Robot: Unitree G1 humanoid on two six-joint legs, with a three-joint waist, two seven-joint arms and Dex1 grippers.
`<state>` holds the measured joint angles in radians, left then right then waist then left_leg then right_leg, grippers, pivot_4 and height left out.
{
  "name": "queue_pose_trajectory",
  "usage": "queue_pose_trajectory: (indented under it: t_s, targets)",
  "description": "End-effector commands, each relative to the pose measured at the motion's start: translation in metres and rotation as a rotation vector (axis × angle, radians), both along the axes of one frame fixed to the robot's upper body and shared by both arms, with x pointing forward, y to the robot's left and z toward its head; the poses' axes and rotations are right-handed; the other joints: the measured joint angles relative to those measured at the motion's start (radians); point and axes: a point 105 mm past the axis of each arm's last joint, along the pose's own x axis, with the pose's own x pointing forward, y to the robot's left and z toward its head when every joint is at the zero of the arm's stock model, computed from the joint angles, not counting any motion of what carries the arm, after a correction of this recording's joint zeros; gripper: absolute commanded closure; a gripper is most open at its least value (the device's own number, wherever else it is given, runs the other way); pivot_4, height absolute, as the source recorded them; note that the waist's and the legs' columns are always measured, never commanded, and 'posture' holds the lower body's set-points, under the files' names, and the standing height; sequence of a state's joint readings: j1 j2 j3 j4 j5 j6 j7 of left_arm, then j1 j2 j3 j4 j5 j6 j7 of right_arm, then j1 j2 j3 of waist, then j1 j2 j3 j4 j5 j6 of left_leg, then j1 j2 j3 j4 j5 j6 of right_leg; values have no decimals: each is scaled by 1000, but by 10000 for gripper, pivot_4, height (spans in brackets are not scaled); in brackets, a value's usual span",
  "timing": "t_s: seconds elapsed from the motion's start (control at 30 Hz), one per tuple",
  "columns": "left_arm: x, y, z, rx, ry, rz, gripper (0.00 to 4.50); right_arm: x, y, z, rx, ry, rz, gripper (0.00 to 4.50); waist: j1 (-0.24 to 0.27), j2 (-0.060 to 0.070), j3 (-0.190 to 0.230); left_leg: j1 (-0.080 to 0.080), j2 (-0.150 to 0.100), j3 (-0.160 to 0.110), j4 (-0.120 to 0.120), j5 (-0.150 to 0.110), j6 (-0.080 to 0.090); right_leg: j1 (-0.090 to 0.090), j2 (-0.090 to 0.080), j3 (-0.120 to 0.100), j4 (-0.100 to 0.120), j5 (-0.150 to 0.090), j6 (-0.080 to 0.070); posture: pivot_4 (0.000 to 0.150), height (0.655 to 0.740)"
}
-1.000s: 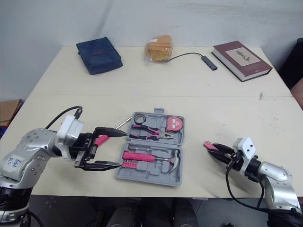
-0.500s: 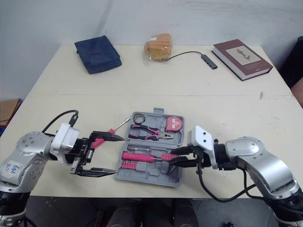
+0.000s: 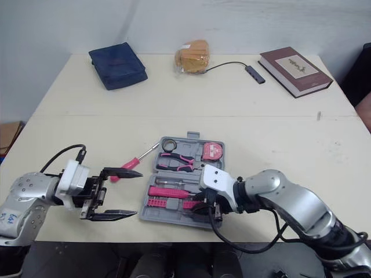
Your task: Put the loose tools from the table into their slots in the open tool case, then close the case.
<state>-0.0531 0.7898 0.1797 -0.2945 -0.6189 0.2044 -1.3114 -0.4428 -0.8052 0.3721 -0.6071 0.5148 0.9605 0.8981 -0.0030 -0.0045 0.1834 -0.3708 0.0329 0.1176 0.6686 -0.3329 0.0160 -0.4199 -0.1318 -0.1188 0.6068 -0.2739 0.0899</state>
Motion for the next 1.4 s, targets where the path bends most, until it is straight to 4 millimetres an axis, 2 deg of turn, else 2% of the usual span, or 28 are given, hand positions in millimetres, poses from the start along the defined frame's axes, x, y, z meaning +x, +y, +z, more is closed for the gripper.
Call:
queue_pose_trajectory:
  t_s: [0.03, 0.4, 0.87, 1.17, 1.4]
  targets:
    - [-5, -1, -2, 33, -13, -18, 0, 3, 4, 1, -16, -28, 12, 37418, 0, 0, 0, 0, 0, 0, 0, 0, 0, 0, 0, 0, 0, 0, 0, 1500, 7400]
    - [-3, 0, -2, 20, -17, 18, 0, 7, 11, -11, -55, -20, 19, 37418, -2, 0, 0, 0, 0, 0, 0, 0, 0, 0, 0, 0, 0, 0, 0, 1500, 7400]
    - [-4, -1, 1, 15, 4, 36, 0, 1, 24, -8, 1, 4, 105, 37418, -7, 0, 0, 1, 1, 0, 0, 1, -1, 0, 1, 0, 2, 0, -1, 1500, 7400]
    - [-4, -3, 1, 18, 9, 43, 0, 1, 24, -7, 0, 0, 127, 37418, -8, 0, 0, 0, 1, 0, 0, 0, -1, 0, 1, 0, 2, 0, -1, 1500, 7400]
    - [-3, -4, 2, 17, 10, 47, 0, 6, 20, -19, -51, -8, 77, 37418, -8, 0, 0, 1, 1, 0, 0, 0, -1, 0, 0, 0, 2, 0, -1, 1500, 7400]
